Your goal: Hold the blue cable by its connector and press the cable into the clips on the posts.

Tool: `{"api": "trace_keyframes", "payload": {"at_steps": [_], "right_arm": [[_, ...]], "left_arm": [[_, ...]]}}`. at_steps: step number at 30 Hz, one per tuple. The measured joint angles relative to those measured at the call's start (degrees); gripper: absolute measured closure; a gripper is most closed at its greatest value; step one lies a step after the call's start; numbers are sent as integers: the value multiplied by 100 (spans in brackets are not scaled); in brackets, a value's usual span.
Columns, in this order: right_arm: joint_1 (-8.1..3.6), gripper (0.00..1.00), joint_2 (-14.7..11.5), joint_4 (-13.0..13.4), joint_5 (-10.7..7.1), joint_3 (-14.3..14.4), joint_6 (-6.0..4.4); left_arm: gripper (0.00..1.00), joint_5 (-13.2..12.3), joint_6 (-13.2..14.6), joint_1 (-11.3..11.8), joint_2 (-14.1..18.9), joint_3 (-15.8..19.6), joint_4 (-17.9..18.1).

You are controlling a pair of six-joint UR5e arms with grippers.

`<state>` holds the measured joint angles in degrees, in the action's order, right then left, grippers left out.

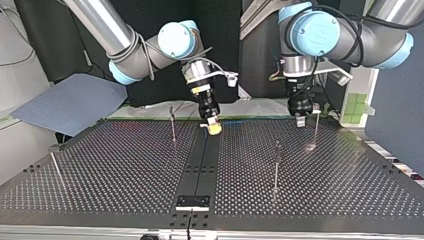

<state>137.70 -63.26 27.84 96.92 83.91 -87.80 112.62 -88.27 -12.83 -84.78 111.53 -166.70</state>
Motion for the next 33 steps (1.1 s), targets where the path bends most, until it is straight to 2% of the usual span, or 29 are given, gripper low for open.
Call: {"api": "trace_keyframes", "payload": {"at_steps": [6, 11, 21, 33], "right_arm": [[-17, 100, 164, -72, -53, -233, -124], [-38, 100, 294, -206, -71, -437, -159], [-198, 100, 338, -234, -167, -582, -346], [-259, 100, 415, -234, -233, -660, -363]], "left_arm": [[100, 72, -73, 116, -98, -210, -23], [100, 133, -82, 175, -165, -403, -80], [100, 15, -119, 226, -643, -632, -92], [100, -64, -180, 279, -820, -811, -89]]}}
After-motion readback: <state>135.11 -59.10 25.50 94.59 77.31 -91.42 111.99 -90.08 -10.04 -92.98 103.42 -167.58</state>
